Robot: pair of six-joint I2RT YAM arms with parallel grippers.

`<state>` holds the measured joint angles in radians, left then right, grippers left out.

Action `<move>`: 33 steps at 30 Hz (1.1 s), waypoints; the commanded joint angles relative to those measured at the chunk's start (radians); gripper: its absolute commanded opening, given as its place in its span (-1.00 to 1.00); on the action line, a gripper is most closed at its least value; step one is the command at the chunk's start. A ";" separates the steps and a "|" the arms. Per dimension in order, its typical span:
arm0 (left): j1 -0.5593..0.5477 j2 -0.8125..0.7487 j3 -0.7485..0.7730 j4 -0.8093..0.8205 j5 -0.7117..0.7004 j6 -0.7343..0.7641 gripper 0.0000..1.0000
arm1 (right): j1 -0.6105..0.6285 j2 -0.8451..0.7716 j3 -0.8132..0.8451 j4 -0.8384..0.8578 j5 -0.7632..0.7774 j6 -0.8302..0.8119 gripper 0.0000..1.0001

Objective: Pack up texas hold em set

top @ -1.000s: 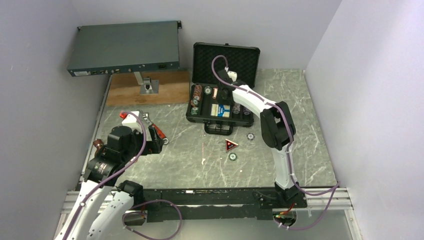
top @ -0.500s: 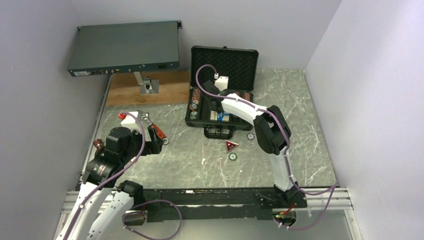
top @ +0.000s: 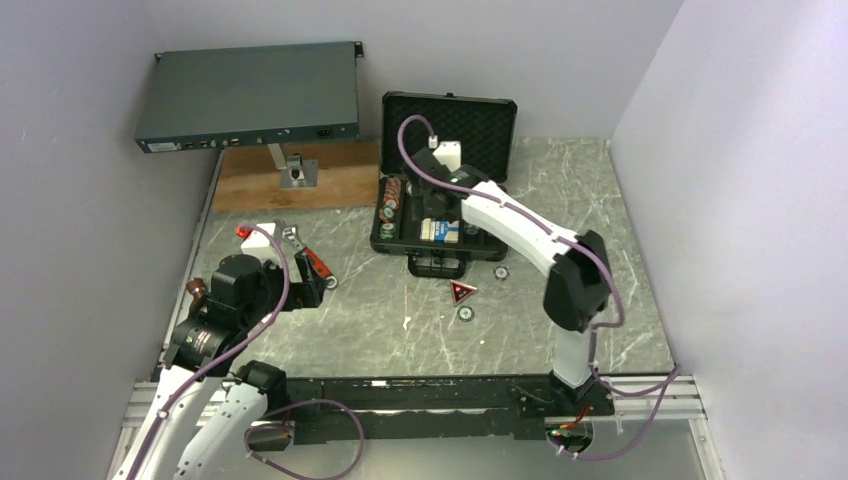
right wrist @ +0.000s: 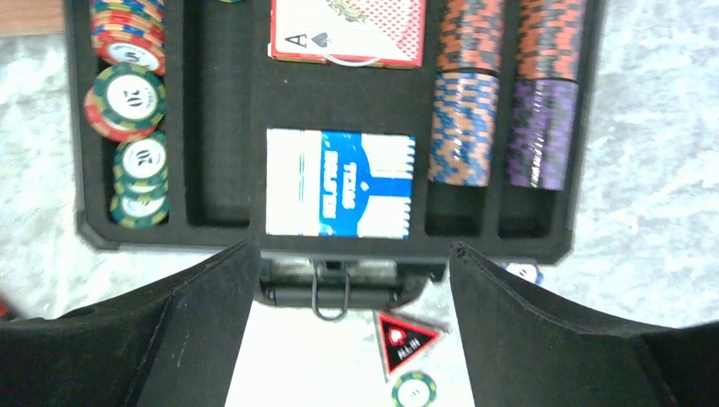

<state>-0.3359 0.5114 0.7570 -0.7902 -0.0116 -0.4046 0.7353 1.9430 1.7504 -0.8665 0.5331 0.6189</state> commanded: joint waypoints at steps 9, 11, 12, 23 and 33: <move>0.005 -0.008 0.003 0.014 -0.025 0.001 0.98 | -0.005 -0.354 -0.300 -0.197 0.009 0.112 1.00; 0.005 -0.009 0.002 0.016 -0.024 0.003 0.98 | -0.007 -0.389 -0.343 -0.201 -0.007 0.136 1.00; 0.004 -0.009 0.002 0.016 -0.024 0.003 0.98 | -0.012 -0.410 -0.367 -0.195 -0.019 0.146 1.00; 0.005 -0.007 0.004 0.015 -0.023 0.003 0.98 | -0.112 -0.610 -0.603 -0.091 -0.210 0.141 1.00; 0.010 0.001 0.004 0.020 -0.008 0.007 0.98 | -0.100 -0.625 -0.811 0.023 -0.450 0.193 0.79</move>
<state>-0.3355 0.5079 0.7570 -0.7906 -0.0238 -0.4053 0.6235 1.3277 0.9886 -0.9237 0.2146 0.7719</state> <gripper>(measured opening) 0.989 0.918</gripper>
